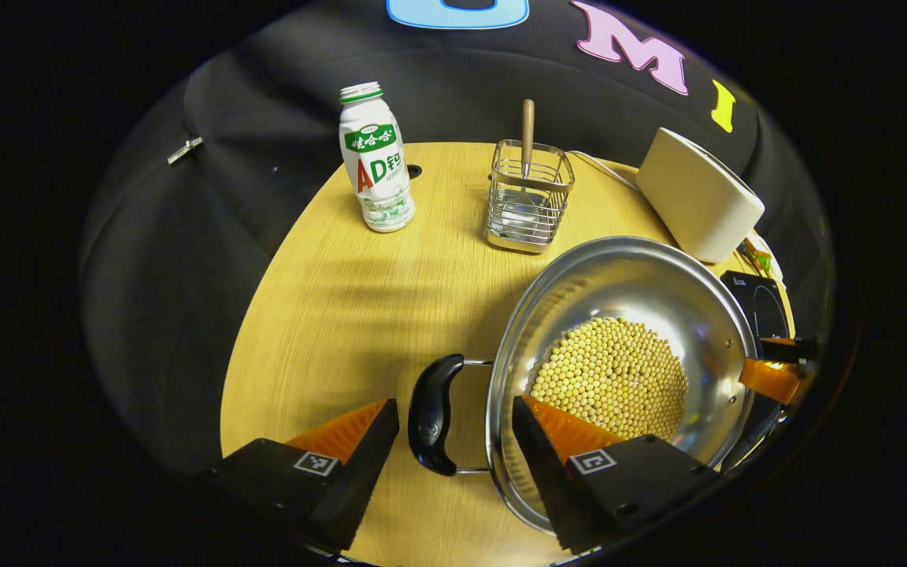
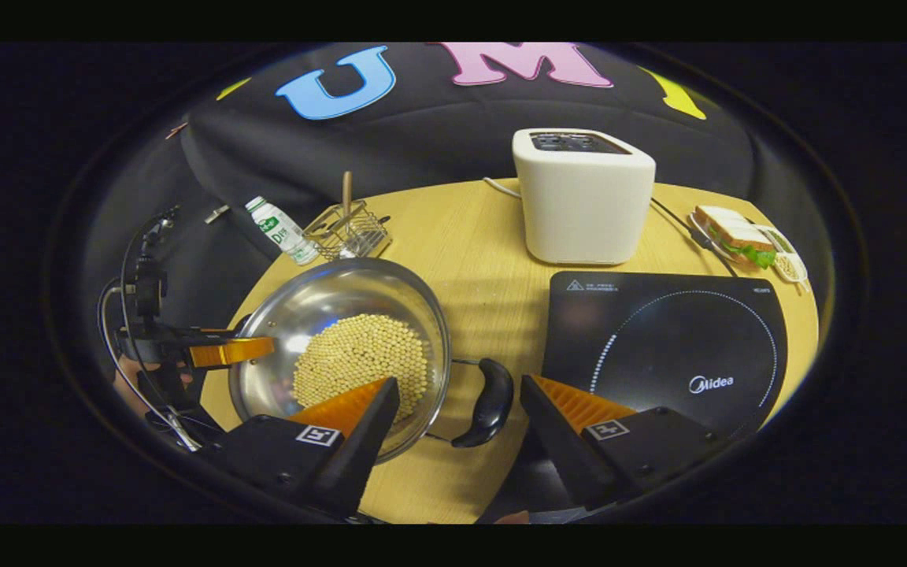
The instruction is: First push the handle of the pot to place it horizontally, then grasp the pot with both hands and set it on the induction cooktop.
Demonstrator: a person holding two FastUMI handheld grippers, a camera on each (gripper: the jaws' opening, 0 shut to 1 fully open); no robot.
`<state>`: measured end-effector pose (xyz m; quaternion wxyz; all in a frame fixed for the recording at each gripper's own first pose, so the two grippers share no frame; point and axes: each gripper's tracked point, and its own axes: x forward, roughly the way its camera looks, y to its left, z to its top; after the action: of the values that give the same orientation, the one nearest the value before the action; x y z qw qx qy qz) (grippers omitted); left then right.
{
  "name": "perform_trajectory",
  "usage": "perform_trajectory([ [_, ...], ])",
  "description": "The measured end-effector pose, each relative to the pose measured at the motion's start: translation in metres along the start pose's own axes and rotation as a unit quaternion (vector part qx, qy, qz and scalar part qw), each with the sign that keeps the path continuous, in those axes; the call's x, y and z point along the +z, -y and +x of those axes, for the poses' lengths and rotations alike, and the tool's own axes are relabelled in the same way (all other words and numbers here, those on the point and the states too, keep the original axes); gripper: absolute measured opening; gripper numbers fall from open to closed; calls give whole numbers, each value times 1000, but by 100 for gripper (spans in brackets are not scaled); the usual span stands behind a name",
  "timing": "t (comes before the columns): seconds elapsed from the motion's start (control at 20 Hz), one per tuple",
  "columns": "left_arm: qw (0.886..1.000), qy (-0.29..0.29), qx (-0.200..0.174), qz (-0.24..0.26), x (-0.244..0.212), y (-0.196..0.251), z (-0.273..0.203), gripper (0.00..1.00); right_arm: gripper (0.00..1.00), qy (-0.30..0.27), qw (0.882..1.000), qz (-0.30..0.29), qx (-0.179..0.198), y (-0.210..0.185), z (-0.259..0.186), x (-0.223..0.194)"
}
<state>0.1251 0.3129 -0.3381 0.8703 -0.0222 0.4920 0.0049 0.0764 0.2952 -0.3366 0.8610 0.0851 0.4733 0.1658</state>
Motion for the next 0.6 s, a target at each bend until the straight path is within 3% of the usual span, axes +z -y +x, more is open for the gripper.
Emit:
perform_trajectory([
  [0.25, 1000, 7, -14, -15, 1, 4, 8, 82, 81, 5, 999, 16, -38, 11, 19, 6],
  [0.3, 1000, 9, -13, -17, 3, 2, 10, 79, 75, 5, 999, 19, -47, 14, 19, 7],
  [0.35, 1000, 10, -10, -20, 5, 2, 10, 73, 58, 4, 998, 22, -50, 14, 22, 8],
  [0.45, 1000, 15, -10, -23, 6, 0, 11, 73, 63, 1, 998, 21, -58, 15, 25, 8],
  [0.6, 999, 20, -16, -29, 4, -1, 8, 70, 56, -5, 998, 25, -63, 17, 26, 10],
])
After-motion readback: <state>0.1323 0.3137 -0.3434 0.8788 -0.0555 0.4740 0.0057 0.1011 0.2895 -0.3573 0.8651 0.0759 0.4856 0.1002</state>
